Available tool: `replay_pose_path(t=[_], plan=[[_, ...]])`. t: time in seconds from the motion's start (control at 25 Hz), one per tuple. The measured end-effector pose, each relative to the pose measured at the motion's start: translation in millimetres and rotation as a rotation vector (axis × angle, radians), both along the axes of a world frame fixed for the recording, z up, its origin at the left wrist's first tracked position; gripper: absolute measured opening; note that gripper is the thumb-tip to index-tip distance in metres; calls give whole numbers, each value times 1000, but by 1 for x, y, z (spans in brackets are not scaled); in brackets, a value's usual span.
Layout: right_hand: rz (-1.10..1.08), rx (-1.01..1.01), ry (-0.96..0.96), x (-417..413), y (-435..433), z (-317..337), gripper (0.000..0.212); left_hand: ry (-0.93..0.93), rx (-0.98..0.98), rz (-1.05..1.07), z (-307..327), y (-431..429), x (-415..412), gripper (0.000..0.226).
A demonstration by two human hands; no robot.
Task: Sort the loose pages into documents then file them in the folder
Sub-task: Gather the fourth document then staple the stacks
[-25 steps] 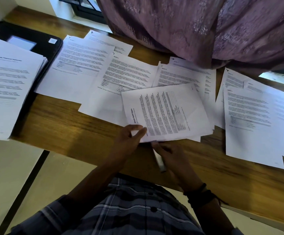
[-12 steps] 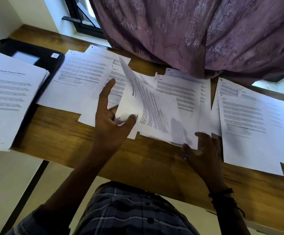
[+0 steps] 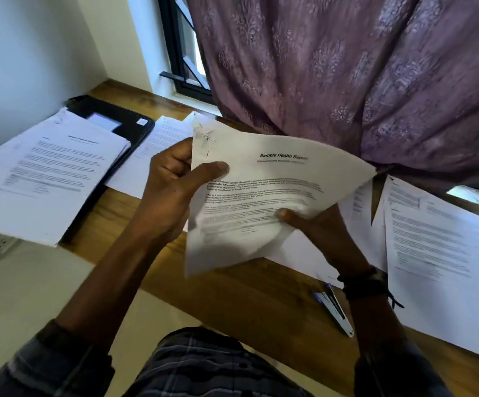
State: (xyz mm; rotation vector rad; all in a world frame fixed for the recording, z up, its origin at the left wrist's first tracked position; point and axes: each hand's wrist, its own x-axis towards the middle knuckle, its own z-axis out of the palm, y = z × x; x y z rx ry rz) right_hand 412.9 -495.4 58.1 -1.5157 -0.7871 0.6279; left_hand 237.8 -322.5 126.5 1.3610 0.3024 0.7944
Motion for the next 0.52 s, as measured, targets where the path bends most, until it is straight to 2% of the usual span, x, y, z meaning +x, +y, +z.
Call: replay_pose_path(t=[0.12, 0.24, 0.32, 0.4, 0.44, 0.52], plan=[[-6, -9, -52, -7, 5, -10, 42, 43, -3, 97, -16, 6, -9, 28], [-8, 30, -19, -7, 7, -5, 35, 117, 15, 118, -29, 4, -21, 35], [12, 90, 69, -9, 8, 7, 36, 253, 69, 140, -40, 3, -30, 33], [59, 147, 236, -11, 12, 17, 39, 393, 157, 165, -50, 2, -39, 27], [86, 143, 302, -13, 15, 18, 40, 424, 179, 186, -55, 0, -43, 25], [161, 62, 316, -21, 20, 14, 43, 422, 174, 256, -63, -4, -52, 22]])
